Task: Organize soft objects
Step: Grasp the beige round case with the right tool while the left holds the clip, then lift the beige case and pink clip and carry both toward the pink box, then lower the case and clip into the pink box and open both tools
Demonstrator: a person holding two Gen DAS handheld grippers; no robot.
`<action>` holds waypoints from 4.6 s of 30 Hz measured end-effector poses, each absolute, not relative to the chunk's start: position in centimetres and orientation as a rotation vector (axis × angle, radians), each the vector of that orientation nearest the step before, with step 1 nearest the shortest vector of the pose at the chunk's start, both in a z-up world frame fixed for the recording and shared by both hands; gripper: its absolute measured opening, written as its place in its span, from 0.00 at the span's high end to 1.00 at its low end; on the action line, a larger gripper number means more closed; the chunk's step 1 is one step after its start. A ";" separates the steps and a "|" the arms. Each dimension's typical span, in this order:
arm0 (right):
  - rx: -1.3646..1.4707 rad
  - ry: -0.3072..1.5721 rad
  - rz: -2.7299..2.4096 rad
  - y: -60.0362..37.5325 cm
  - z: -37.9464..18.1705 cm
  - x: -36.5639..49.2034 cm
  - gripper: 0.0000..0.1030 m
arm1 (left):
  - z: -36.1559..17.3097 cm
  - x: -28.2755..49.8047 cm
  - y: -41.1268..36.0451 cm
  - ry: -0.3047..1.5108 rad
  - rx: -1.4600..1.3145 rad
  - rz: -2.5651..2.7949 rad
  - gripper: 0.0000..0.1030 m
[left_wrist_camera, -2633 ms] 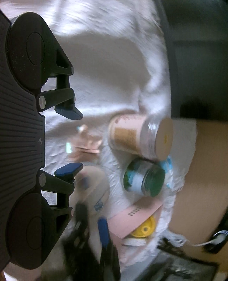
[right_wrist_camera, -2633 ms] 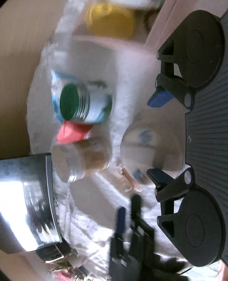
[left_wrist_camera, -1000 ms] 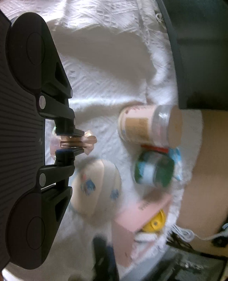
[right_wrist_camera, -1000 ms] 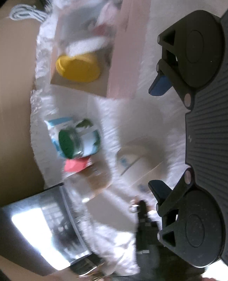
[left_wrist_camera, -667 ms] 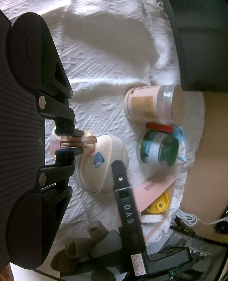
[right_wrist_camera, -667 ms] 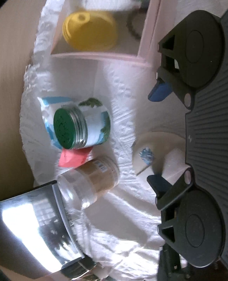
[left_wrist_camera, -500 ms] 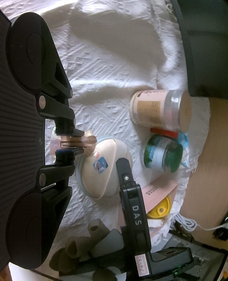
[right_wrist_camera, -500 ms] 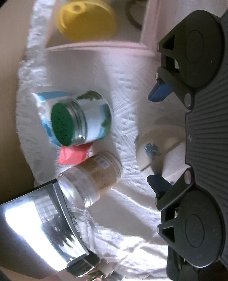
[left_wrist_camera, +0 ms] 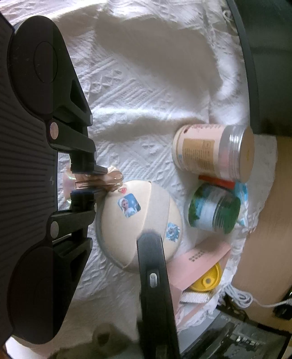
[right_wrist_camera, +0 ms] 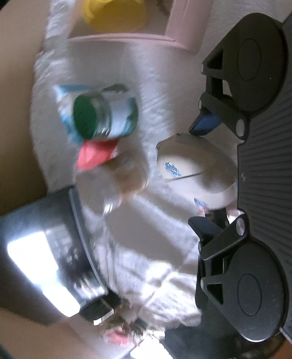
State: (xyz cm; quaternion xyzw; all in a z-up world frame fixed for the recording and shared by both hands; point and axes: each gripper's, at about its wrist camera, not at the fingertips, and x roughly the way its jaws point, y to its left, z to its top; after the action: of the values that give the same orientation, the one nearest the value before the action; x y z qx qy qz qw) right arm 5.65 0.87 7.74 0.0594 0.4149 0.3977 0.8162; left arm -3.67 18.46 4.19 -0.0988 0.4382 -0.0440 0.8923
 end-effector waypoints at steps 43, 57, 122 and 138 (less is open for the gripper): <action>-0.091 0.830 0.737 8.0 8.9 5.7 0.31 | 4.4 -4.2 19.0 0.848 -0.224 -0.065 0.86; -0.022 0.859 0.648 6.8 9.3 8.4 0.31 | 6.4 -1.8 17.0 0.742 -0.166 -0.164 0.86; 0.075 0.690 0.076 -20.1 13.5 0.1 0.59 | 13.3 12.4 5.1 0.691 -0.302 -0.404 0.76; -0.417 0.748 0.105 -9.7 8.3 16.2 0.52 | 10.2 -0.3 16.1 0.820 -0.367 -0.161 0.77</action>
State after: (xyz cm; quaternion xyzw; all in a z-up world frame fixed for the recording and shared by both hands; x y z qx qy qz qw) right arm 16.21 -9.73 8.30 -0.2019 0.3624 0.0511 0.9085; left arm -0.27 16.11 10.16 -0.1770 0.3959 -0.0780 0.8977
